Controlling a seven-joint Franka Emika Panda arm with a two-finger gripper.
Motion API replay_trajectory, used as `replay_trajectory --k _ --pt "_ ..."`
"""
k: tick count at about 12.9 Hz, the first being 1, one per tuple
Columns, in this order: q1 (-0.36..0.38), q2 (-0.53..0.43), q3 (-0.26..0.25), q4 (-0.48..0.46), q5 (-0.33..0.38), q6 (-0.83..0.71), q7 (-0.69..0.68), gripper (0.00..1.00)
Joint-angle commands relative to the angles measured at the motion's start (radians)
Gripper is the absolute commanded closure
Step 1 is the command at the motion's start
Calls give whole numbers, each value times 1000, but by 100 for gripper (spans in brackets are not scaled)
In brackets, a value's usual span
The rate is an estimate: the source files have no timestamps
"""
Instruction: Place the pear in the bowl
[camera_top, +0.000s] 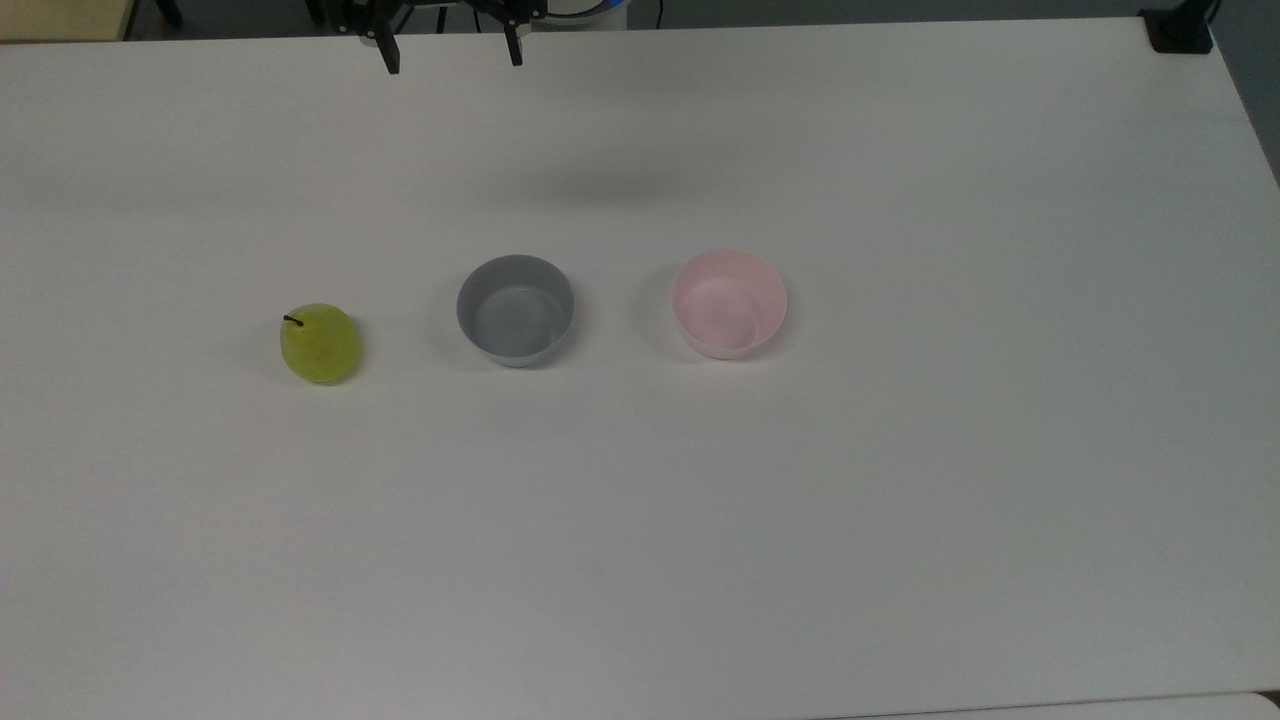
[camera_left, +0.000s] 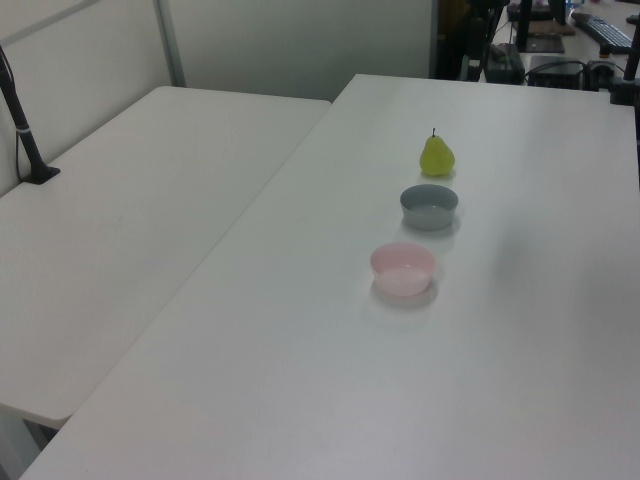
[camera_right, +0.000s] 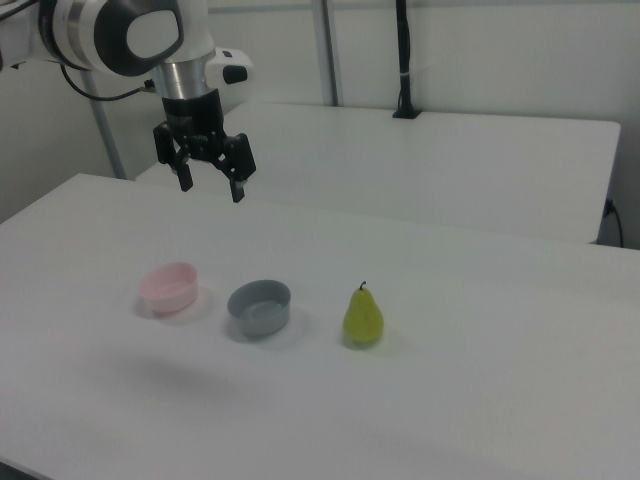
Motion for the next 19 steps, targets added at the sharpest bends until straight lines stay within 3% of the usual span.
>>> replay_trajectory --k 1,12,19 --pt "-3 -20 12 -23 -5 28 21 0" --pt "-11 -20 12 -22 -5 17 -1 0" --pt "-48 -11 8 -11 -11 18 -339 0"
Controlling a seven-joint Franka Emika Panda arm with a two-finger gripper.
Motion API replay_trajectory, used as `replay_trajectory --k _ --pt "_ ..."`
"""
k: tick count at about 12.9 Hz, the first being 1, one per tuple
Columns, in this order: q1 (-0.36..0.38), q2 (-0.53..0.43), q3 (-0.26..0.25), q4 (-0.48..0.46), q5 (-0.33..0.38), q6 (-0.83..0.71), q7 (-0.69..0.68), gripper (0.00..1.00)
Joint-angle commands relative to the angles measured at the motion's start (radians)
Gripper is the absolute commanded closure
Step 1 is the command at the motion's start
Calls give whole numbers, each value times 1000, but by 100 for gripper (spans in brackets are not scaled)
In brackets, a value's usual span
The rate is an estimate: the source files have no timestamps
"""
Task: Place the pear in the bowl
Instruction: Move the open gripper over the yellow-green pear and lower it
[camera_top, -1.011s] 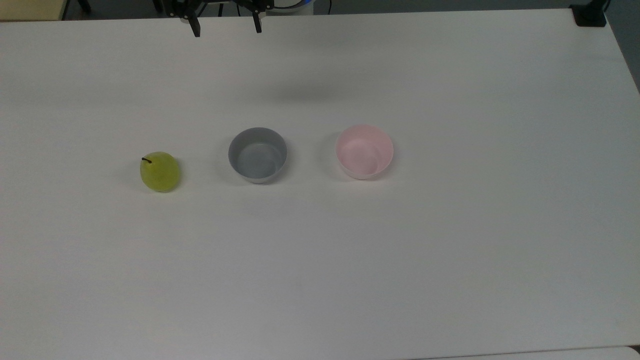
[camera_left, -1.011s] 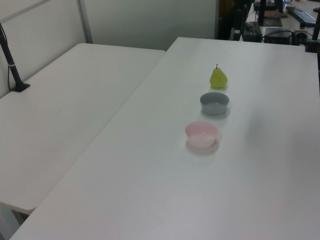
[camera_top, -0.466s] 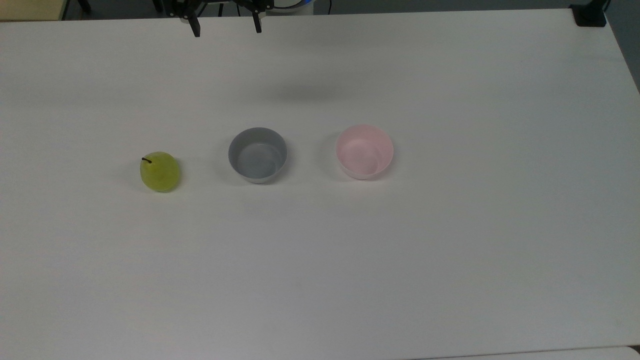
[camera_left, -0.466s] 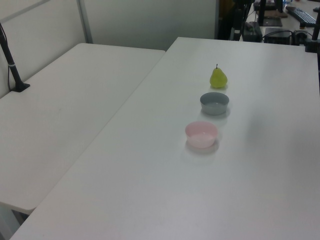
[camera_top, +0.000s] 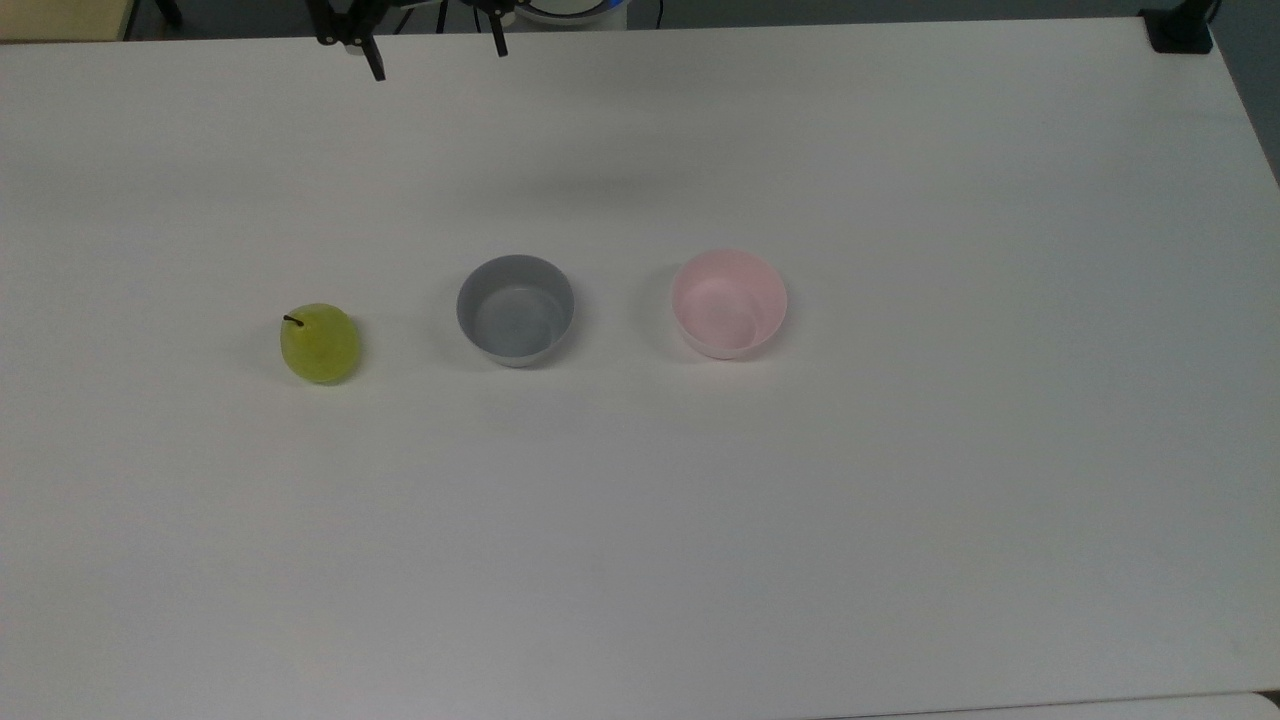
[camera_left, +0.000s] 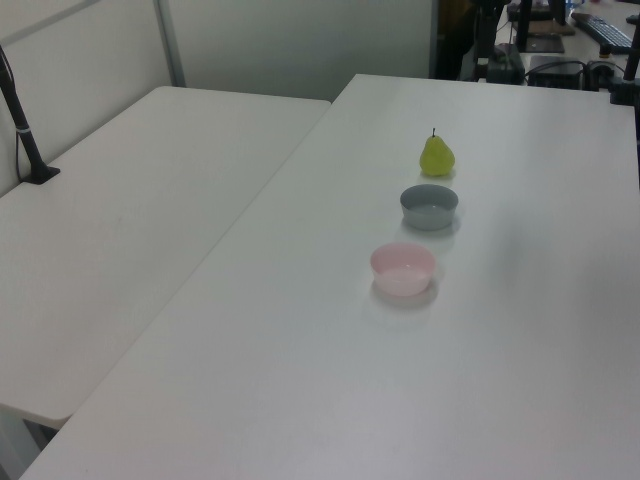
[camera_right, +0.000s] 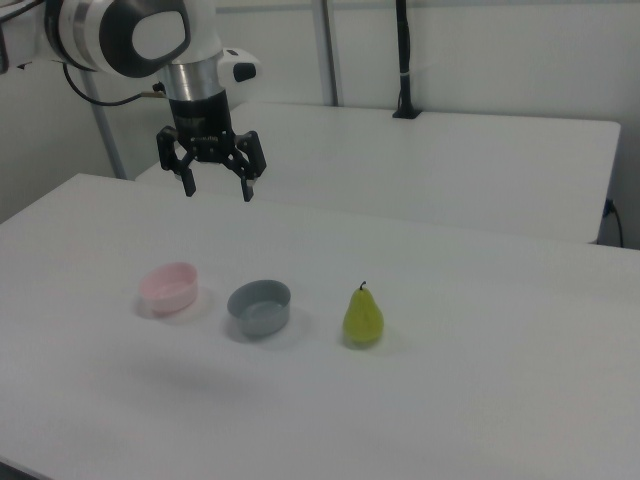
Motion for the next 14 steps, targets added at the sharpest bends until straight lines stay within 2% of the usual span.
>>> replay_trajectory --k 1,3,7,9,11,14 --pt "-33 -9 0 -6 -16 20 -206 0" --pt "-47 -3 -1 -1 -19 20 -287 0" --pt "-87 47 -6 29 -30 31 -295 0" --pt "-88 109 -32 78 -60 34 -297 0" --pt "-88 129 -56 77 -91 102 -286 0" --pt "-88 193 -92 80 -80 119 -263 0"
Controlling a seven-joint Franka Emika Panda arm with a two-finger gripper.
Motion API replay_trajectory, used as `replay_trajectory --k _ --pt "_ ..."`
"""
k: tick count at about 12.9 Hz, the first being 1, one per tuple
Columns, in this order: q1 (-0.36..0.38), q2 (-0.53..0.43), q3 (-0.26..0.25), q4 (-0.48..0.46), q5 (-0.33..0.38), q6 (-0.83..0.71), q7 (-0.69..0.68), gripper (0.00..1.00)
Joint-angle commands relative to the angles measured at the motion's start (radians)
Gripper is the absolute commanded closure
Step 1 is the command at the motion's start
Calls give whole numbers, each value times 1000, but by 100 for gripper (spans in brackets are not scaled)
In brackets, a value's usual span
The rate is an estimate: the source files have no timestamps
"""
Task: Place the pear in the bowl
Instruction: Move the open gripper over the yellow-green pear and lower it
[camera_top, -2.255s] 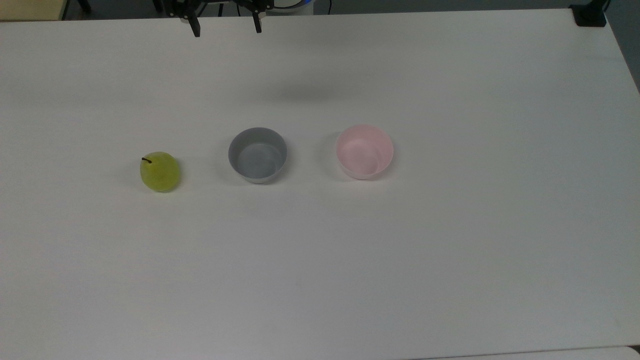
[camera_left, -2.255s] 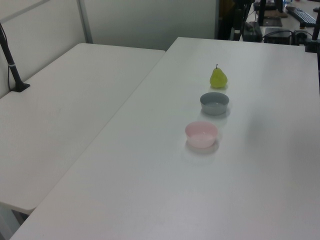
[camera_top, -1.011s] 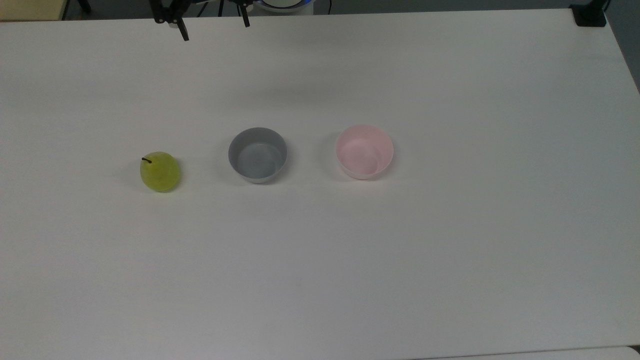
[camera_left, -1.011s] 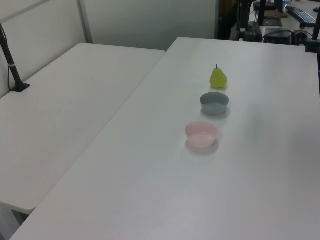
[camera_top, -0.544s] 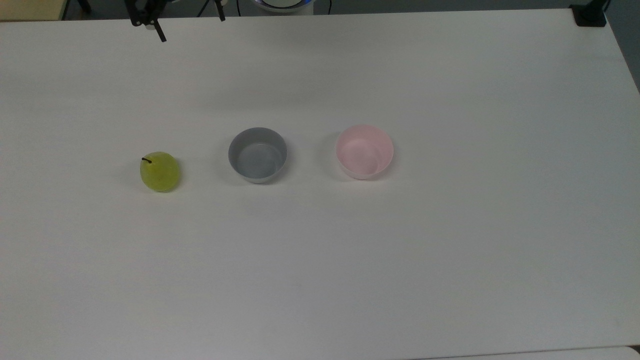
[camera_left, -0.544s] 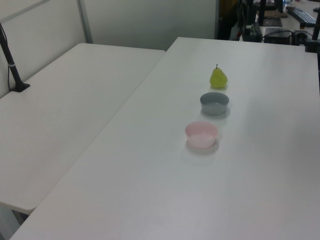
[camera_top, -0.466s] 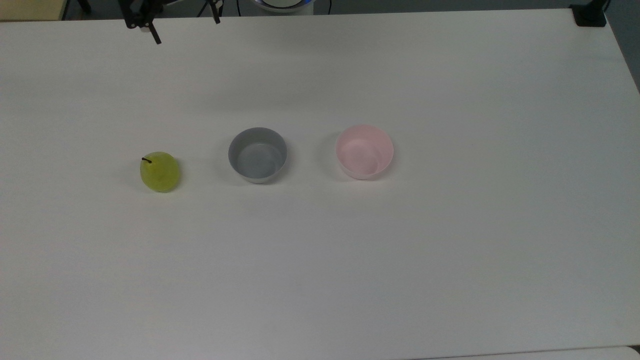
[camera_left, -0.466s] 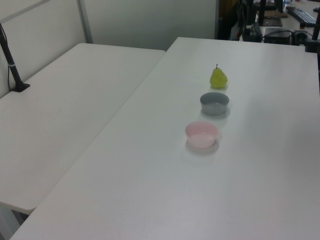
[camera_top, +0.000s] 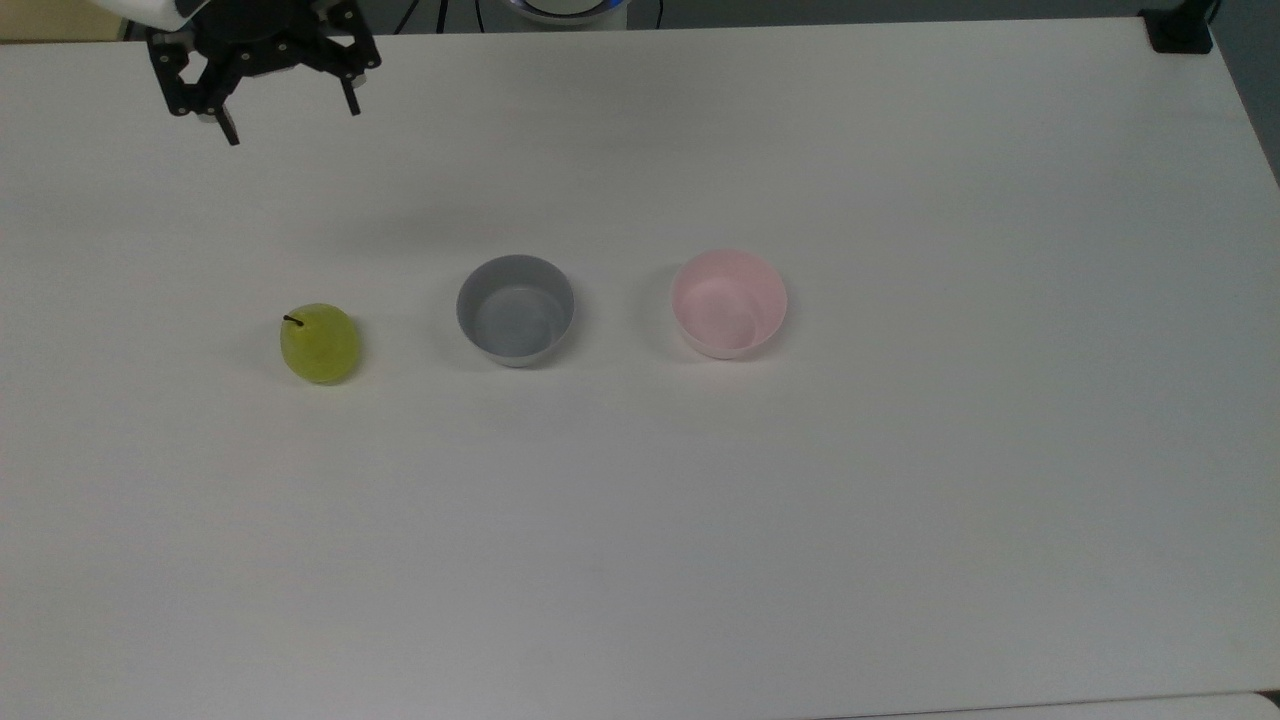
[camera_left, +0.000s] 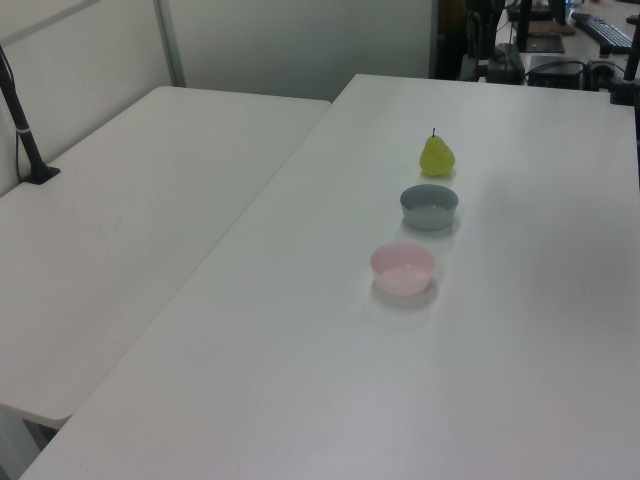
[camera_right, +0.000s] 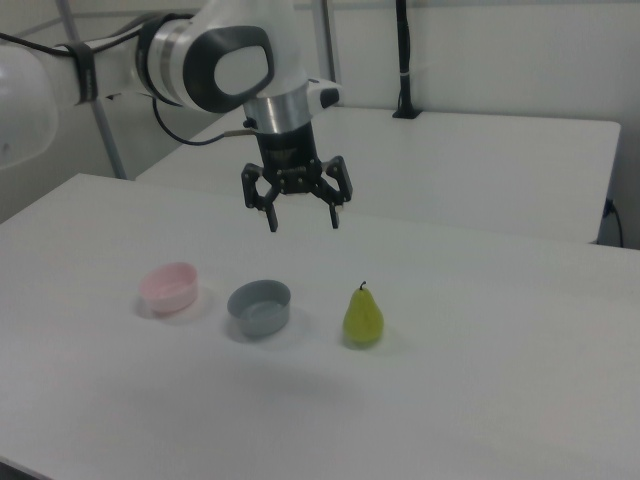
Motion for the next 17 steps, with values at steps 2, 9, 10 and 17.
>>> replay_trajectory --k 2,9,10,17 --pt "6 103 -26 11 -6 105 82 0" --pt "5 266 -37 8 2 277 107 0" --pt "6 286 -37 8 17 301 107 0" --pt "8 358 -37 -24 41 425 144 69"
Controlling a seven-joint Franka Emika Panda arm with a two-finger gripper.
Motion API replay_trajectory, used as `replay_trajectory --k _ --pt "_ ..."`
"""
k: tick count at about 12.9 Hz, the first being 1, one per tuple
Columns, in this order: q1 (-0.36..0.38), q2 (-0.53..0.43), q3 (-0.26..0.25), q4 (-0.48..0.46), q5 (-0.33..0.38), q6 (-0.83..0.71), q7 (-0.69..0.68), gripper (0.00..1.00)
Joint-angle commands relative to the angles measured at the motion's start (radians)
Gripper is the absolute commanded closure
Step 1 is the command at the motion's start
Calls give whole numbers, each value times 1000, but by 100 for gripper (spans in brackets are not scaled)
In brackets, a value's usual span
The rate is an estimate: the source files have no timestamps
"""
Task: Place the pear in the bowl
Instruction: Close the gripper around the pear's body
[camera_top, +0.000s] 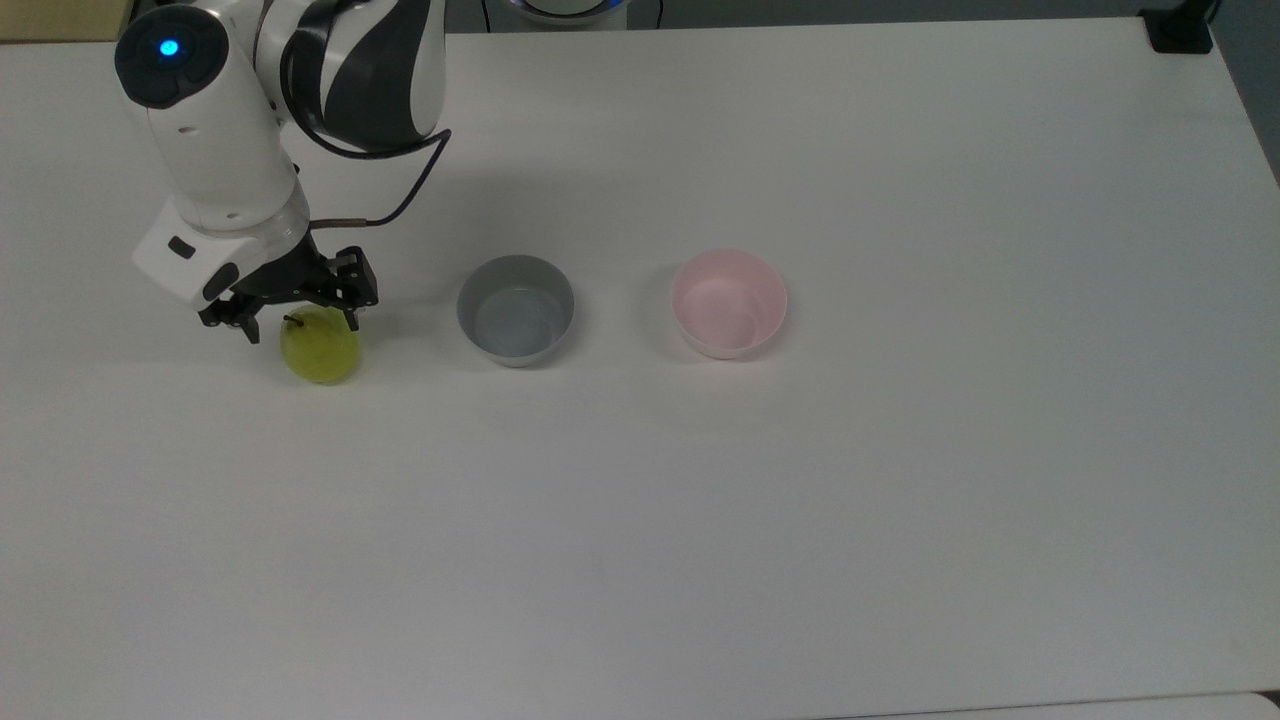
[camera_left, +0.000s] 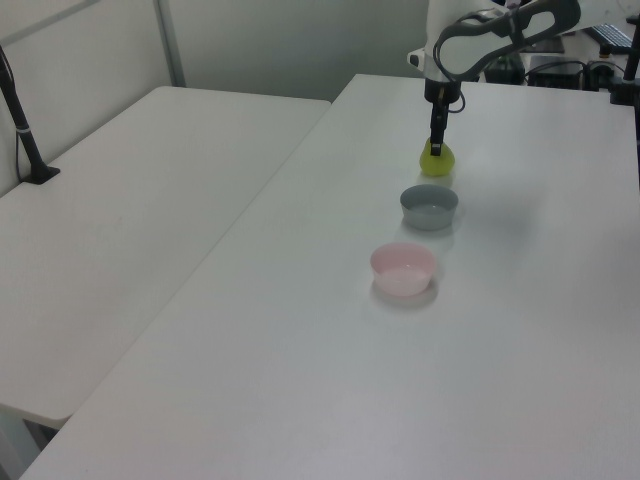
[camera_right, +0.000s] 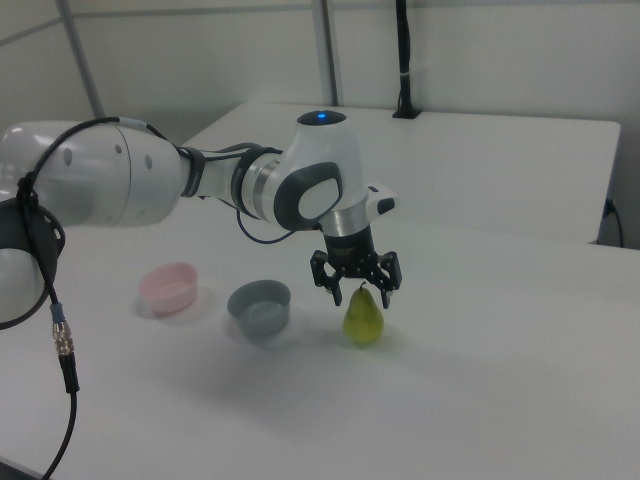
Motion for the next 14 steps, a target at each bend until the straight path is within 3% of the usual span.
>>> replay_trajectory --k 1,2,6,14 --pt "7 1 -8 -25 17 41 0 89" --pt "7 -2 -8 -26 17 36 0 100" --pt "7 -31 -8 -28 16 17 11 100" --pt "16 -242 6 -17 17 -239 20 100"
